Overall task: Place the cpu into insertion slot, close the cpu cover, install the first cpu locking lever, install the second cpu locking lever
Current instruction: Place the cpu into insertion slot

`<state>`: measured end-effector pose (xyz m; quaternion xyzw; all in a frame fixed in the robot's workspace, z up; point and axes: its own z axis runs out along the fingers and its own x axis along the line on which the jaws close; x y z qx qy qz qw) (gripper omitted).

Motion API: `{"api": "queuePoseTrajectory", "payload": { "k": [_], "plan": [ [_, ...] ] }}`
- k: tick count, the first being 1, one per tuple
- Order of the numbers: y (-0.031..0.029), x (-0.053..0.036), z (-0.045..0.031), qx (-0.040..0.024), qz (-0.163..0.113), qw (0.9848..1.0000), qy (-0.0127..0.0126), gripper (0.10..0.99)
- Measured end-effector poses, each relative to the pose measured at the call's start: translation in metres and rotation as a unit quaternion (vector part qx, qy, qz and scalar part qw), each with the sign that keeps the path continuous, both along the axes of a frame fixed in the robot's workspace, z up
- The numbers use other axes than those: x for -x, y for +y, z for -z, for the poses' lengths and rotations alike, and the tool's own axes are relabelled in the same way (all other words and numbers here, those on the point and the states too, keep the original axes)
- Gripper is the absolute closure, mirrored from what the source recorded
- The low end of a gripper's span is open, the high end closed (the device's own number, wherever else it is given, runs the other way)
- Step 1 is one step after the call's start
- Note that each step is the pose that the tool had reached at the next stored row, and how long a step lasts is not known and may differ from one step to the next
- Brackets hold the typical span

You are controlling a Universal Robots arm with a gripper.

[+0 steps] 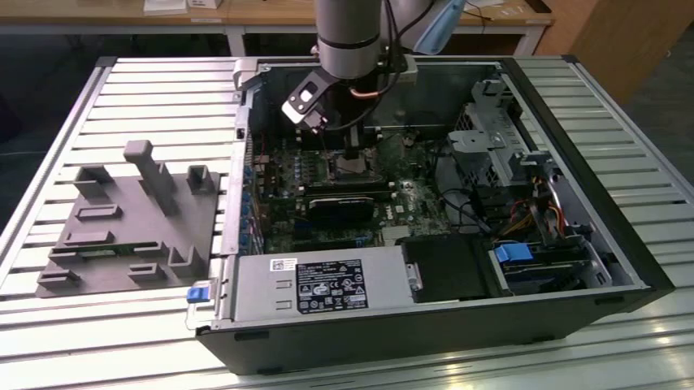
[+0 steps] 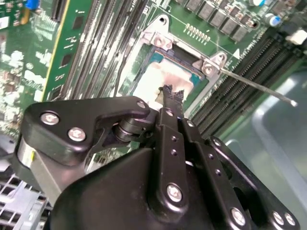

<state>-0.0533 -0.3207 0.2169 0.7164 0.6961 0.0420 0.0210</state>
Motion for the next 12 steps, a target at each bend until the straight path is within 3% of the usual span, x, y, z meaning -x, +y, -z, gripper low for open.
{"api": "queuePoseTrajectory", "payload": {
  "k": [12],
  "plan": [
    [0.0001, 0.0000, -0.0352, 0.0007, 0.000, 1.0000, 0.0000, 0.984]
  ]
}}
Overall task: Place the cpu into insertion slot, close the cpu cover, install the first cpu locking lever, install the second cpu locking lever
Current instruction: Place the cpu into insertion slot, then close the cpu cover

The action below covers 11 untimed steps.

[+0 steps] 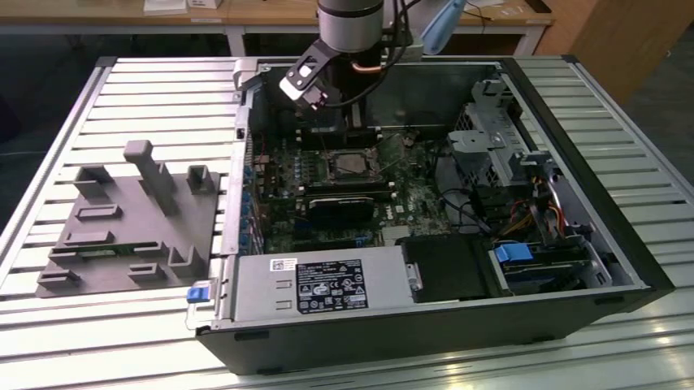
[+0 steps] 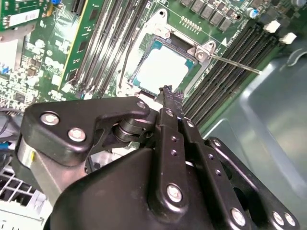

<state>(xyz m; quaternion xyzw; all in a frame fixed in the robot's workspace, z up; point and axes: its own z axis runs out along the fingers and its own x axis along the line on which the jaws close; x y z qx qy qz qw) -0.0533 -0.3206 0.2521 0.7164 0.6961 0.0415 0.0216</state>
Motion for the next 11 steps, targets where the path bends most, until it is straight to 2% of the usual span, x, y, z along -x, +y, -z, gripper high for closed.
{"api": "queuePoseTrajectory", "payload": {
  "k": [11],
  "plan": [
    [0.0000, 0.0000, -0.0015, -0.0025, 0.000, 1.0000, 0.0000, 0.984]
  ]
}}
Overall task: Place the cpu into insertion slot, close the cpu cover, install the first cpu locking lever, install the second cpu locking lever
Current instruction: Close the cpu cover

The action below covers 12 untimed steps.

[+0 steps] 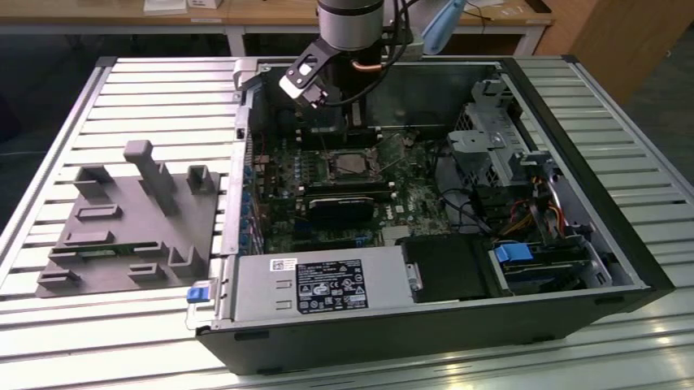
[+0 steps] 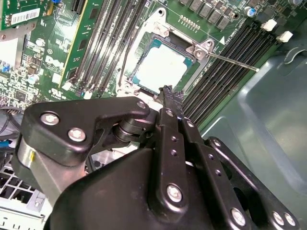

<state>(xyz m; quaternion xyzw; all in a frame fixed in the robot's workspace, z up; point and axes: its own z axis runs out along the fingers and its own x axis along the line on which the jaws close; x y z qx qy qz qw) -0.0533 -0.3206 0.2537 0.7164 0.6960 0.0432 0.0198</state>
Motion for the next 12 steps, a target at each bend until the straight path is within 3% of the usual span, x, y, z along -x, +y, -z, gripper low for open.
{"api": "queuePoseTrajectory", "payload": {
  "k": [12],
  "plan": [
    [0.0000, 0.0000, 0.0000, -0.0024, 0.000, 1.0000, 0.0000, 0.984]
  ]
}}
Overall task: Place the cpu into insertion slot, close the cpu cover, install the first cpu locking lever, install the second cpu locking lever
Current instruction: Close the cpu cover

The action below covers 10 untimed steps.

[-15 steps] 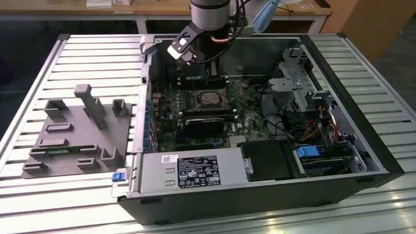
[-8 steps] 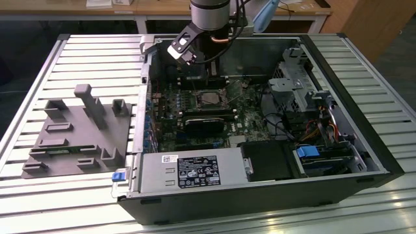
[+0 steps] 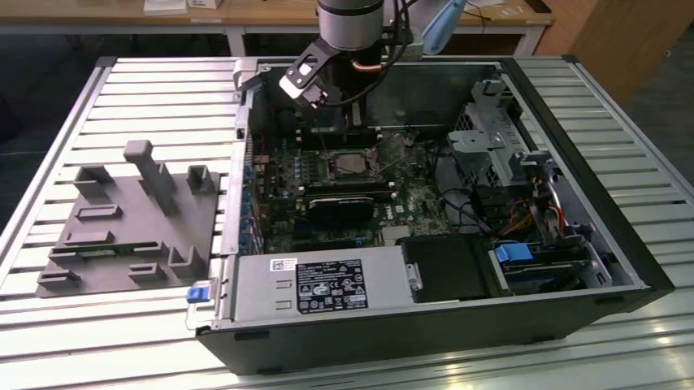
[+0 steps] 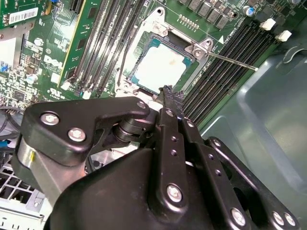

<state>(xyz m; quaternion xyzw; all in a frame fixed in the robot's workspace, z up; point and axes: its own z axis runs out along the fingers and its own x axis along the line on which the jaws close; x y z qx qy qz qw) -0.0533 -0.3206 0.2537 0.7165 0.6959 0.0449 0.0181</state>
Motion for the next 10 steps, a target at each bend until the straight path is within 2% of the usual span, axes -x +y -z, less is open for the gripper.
{"api": "queuePoseTrajectory", "payload": {
  "k": [6, 10],
  "plan": [
    [0.0000, 0.0000, -0.0094, 0.0000, 0.000, 1.0000, 0.0000, 0.984],
    [0.0000, -0.0023, -0.0096, 0.0000, 0.000, 1.0000, 0.0001, 0.984]
  ]
}}
